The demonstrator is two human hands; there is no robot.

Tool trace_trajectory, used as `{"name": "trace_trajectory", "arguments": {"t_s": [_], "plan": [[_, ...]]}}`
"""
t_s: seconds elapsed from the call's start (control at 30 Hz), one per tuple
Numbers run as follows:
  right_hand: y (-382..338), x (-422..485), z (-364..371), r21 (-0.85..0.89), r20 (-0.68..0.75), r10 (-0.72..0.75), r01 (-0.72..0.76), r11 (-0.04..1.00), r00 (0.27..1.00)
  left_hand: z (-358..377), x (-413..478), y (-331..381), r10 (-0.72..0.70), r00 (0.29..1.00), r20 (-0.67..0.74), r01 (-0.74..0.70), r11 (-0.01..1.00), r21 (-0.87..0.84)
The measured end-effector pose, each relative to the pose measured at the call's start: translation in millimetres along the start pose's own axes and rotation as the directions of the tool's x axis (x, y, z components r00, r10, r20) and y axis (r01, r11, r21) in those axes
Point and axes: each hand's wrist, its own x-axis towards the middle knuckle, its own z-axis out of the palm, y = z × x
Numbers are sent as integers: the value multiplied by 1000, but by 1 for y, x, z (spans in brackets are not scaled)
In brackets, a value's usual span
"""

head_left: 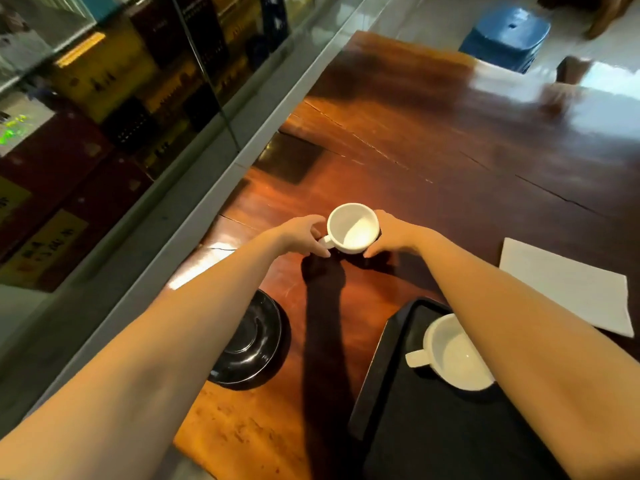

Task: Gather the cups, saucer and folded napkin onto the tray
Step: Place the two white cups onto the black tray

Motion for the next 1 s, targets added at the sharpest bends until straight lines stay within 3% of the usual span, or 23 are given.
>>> {"name": "trace_trajectory", "arguments": {"t_s": [0.1, 0.27, 0.67, 1.0], "plan": [[1, 0, 3, 49, -30, -26, 27, 998, 999, 8, 8, 1, 101, 993, -68, -104, 994, -45], [-21, -27, 2, 75, -60, -47, 52, 996, 997, 15, 9, 6, 148, 984, -99, -163, 974, -159], [-6, -95, -28, 159, -68, -78, 88, 983, 995, 40, -25, 62, 239, 971, -24, -240, 966, -96], [22, -239, -69, 242, -177, -90, 132, 961, 980, 109, -76, 157, 409, 913, 8, -408, 909, 87]]}}
